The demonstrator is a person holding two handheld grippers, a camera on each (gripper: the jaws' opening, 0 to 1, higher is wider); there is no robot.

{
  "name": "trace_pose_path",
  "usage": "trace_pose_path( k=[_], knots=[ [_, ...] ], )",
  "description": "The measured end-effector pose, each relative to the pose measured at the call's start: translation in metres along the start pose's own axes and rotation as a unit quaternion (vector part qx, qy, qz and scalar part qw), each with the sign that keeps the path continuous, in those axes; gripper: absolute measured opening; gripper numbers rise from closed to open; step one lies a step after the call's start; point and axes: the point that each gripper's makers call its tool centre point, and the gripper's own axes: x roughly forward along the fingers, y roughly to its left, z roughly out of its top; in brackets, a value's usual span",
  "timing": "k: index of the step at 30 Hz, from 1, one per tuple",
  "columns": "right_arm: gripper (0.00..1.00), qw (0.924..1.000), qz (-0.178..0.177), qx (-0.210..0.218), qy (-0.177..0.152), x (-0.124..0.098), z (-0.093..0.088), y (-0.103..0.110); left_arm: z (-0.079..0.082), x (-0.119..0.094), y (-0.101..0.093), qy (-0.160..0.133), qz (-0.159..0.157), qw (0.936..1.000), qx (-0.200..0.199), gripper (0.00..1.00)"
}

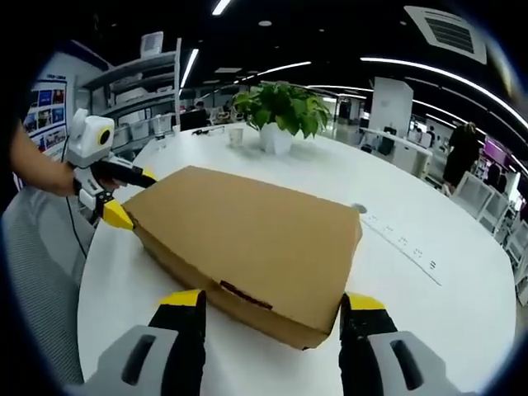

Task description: Operate the shoe box by opening the lid, removing the specified soft item, and placing it in the target area until the item is outside and the box remains undamaged.

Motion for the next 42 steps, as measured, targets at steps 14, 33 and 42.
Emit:
trace_pose_path(
  k=[14, 33, 42],
  knots=[
    [0.58, 0.9999, -0.01, 0.01, 0.001, -0.003, 0.0, 0.009, 0.001, -0.002, 0.008, -0.005, -0.036, 0.9992, 0.013, 0.74],
    [0.51, 0.9995, -0.03, 0.004, 0.01, -0.003, -0.005, 0.045, -0.006, -0.017, 0.04, 0.017, -0.098, 0.9937, 0.053, 0.73],
    [0.48, 0.9991, -0.035, 0.021, 0.005, -0.005, -0.003, 0.068, -0.01, -0.027, 0.048, 0.025, -0.118, 0.9905, 0.065, 0.73]
  ],
)
